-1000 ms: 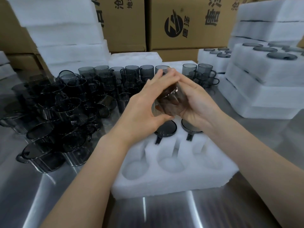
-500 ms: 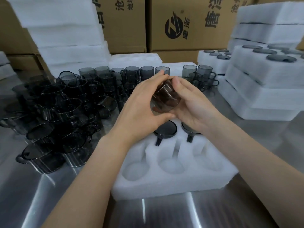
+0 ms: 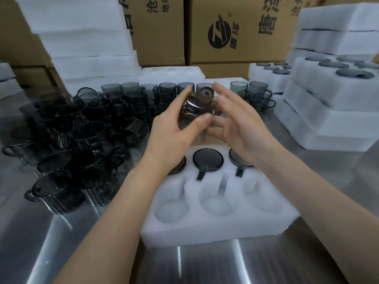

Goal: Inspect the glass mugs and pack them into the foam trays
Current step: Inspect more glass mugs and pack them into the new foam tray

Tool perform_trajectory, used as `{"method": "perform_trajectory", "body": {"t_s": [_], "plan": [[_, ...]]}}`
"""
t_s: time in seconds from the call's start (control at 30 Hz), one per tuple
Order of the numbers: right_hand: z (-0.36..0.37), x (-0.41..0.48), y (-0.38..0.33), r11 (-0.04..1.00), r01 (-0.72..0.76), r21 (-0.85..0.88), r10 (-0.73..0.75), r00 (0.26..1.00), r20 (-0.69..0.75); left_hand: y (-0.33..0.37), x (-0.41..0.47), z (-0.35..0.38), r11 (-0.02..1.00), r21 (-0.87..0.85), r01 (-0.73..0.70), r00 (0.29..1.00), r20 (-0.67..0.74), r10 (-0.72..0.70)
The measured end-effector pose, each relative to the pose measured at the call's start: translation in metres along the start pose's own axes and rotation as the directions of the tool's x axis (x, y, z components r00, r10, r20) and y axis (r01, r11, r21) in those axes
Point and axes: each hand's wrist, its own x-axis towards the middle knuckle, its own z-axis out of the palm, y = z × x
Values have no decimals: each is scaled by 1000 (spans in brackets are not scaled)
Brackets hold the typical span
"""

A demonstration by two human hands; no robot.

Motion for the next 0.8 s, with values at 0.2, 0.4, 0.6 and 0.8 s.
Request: {"method": "perform_trajectory", "body": {"t_s": [0.2, 0.4, 0.6, 0.8], "plan": [[9, -8, 1, 846, 263, -464, -248, 964, 95, -1, 3, -4, 994, -106, 8, 999, -48, -14], [12, -11, -4, 729, 236, -643, -282, 959, 32, -4, 5, -6, 988, -104, 117, 987, -100, -127], [26, -23, -24, 642, 171, -747, -288, 957, -28, -7, 9, -17, 970, -142, 197, 963, -156, -219], [59, -62, -34, 500, 254, -828, -137, 967, 214, -20, 12, -23, 946, -153, 286, 935, -170, -310]]}}
